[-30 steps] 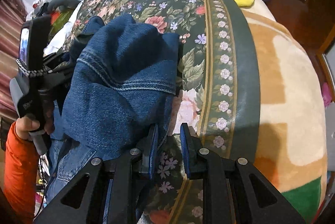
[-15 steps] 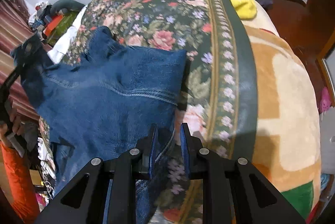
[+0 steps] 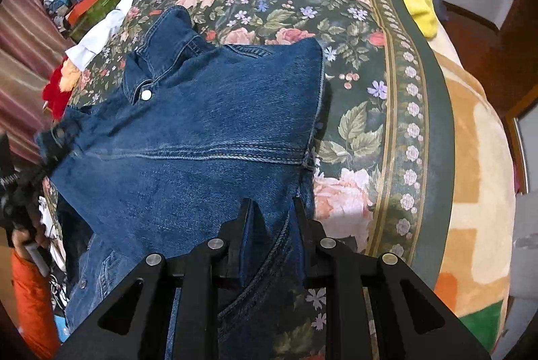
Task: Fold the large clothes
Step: 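Fold the jacket side inward with the right tool and release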
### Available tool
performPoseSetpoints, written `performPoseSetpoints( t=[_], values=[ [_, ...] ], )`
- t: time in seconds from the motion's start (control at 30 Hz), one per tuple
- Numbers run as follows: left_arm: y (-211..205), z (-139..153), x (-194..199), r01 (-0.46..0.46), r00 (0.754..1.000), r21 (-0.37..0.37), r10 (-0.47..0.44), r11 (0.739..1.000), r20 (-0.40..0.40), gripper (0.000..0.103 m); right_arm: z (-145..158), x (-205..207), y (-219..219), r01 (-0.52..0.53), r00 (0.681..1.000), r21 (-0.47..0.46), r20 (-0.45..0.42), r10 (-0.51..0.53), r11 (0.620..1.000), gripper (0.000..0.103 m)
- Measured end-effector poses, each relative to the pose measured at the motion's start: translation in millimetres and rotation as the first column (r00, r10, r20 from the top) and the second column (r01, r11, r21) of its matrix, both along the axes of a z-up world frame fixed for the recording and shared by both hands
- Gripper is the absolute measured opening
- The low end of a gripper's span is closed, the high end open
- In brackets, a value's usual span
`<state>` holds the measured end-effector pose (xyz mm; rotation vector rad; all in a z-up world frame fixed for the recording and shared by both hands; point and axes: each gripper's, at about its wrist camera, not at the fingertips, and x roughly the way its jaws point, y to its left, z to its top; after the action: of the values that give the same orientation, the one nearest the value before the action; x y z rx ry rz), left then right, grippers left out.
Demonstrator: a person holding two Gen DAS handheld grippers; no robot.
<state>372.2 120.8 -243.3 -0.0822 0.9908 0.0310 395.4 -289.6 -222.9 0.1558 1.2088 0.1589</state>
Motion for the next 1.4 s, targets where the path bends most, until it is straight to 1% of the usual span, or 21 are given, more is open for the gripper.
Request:
performPoseSetpoints(
  t=[0.03,0.1,0.13,0.17,0.2,0.23,0.37,0.47,0.67,0.8,0.97,1.03,1.07,1.1,1.13,1.17,1.2,1.23,1.3,1.37,1.4],
  values=[
    [4,-3,-4,-0.001,1.0,-0.018,0.001,1.0,-0.004,0.036,-1,0,0,0.004,1.0,-0.003,-0.006,-0.004,1.0,0.021],
    [10,-4,-12,0.001,1.0,-0.049,-0.001,0.999,0.002,0.037,-2,0,-1,0.022,1.0,-0.029,-0.008,-0.022,0.999,0.034],
    [11,-3,-15,0.005,1.0,-0.056,-0.005,0.998,0.0,0.037,-3,0,-1,0.038,0.999,-0.055,-0.005,-0.038,0.998,0.055],
    [11,-3,-18,0.01,1.0,-0.057,-0.01,0.998,-0.005,0.038,-3,0,-2,0.06,0.998,-0.087,0.001,-0.06,0.994,0.086],
    [12,-2,-20,0.014,1.0,-0.056,-0.015,0.998,-0.011,0.039,-4,-1,-5,0.085,0.996,-0.11,0.014,-0.084,0.99,0.096],
    [12,-1,-24,0.016,1.0,-0.055,-0.017,0.998,-0.019,0.039,-5,-3,-8,0.096,0.995,-0.098,0.032,-0.093,0.991,0.102],
    [17,6,-39,0.016,0.999,-0.051,-0.017,0.999,-0.031,0.047,-12,-6,-15,0.09,0.996,-0.003,-0.008,-0.09,0.996,0.102],
    [27,14,-49,-0.045,0.998,0.004,0.045,0.999,-0.038,0.082,-10,-8,-19,0.102,0.995,0.041,-0.015,-0.101,0.994,0.102],
    [60,37,-43,-0.109,0.994,-0.022,0.109,0.994,-0.003,0.082,9,-8,-22,0.092,0.995,0.107,0.027,-0.095,0.99,0.102],
    [73,47,-12,-0.092,0.996,-0.101,0.092,0.991,0.0,0.082,26,4,-26,0.086,0.993,0.156,0.072,-0.098,0.984,0.102],
    [66,31,31,-0.044,0.998,-0.165,0.035,0.985,-0.056,0.082,23,32,-33,0.103,0.991,0.225,0.061,-0.119,0.969,0.102],
    [59,17,48,-0.031,0.996,-0.164,0.017,0.986,-0.086,0.082,12,46,-35,0.114,0.992,0.253,0.031,-0.126,0.961,0.099],
    [56,13,54,-0.029,0.996,-0.156,0.014,0.987,-0.093,0.078,7,52,-36,0.119,0.992,0.269,0.014,-0.127,0.956,0.091],
    [52,6,62,-0.024,0.995,-0.137,0.01,0.99,-0.098,0.069,-2,60,-36,0.13,0.991,0.288,-0.014,-0.132,0.949,0.086],
    [48,2,67,-0.017,0.995,-0.122,0.004,0.992,-0.101,0.064,-7,64,-36,0.135,0.991,0.298,-0.032,-0.132,0.945,0.075],
    [45,-1,72,-0.009,0.995,-0.102,-0.002,0.995,-0.103,0.051,-13,69,-34,0.133,0.991,0.31,-0.044,-0.126,0.941,0.066],
    [42,-4,76,-0.004,0.995,-0.077,-0.004,0.997,-0.1,0.04,-19,73,-31,0.123,0.992,0.32,-0.05,-0.113,0.939,0.062],
    [39,-7,79,0.002,0.995,-0.057,-0.008,0.998,-0.098,0.037,-22,77,-29,0.114,0.993,0.325,-0.051,-0.104,0.939,0.054],
    [33,-10,85,0.017,0.996,-0.035,-0.02,0.999,-0.089,0.021,-25,82,-22,0.102,0.995,0.316,-0.033,-0.096,0.943,0.045],
    [26,-7,86,0.032,0.996,0.0,-0.032,0.999,-0.081,0.016,-23,86,-14,0.07,0.997,0.291,-0.001,-0.073,0.954,0.03],
    [23,-1,84,0.041,0.998,0.018,-0.04,0.999,-0.058,0.012,-19,89,-10,0.056,0.998,0.261,0.027,-0.065,0.964,0.027]
  ],
)
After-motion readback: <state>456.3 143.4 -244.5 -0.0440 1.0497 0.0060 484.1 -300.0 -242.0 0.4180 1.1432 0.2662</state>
